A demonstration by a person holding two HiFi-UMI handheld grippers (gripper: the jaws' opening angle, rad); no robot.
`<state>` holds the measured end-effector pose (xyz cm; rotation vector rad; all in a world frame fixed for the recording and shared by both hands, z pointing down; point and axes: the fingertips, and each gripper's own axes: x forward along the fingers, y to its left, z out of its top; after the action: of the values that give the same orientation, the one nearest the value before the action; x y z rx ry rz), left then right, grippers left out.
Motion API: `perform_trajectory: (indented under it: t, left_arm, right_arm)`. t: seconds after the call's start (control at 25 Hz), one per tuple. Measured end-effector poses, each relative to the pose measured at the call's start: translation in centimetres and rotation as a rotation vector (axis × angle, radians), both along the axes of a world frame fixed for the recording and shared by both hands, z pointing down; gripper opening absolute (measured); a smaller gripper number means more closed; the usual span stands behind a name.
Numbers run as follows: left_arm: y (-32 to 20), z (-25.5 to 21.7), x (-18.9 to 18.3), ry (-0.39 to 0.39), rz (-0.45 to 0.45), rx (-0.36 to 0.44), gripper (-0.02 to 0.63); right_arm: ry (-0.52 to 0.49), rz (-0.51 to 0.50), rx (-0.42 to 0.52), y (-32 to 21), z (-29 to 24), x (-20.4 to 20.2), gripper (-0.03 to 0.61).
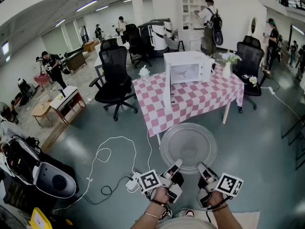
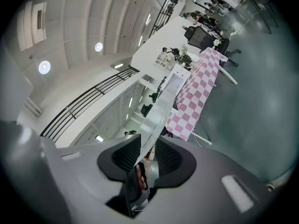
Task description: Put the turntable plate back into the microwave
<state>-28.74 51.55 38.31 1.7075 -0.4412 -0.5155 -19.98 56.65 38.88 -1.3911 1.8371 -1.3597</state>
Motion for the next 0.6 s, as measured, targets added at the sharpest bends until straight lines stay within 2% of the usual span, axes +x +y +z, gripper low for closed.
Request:
perform_trajectory:
  t: [0.16,0.32,0.6]
  left_arm:
    - [-0.1,-0.2,0.0,0.002,-0.002,0.007,0.044]
    - [-0.3,-0.2,0.4,-0.012,-0.002,0.065,0.044]
    - [0.0,-0.3,2.3,0.002,-0.036,0.015,0.044]
  right_arm:
    - [0.011,-0.003,0.015,-0.2,-0.3,0.0,0.101]
    - [-0.002,-0.01,0.014,-0.1,-0.1,0.4,0.101]
    - [-0.019,-0.038,0.03,-0.4,-0.2,2.2,0.1]
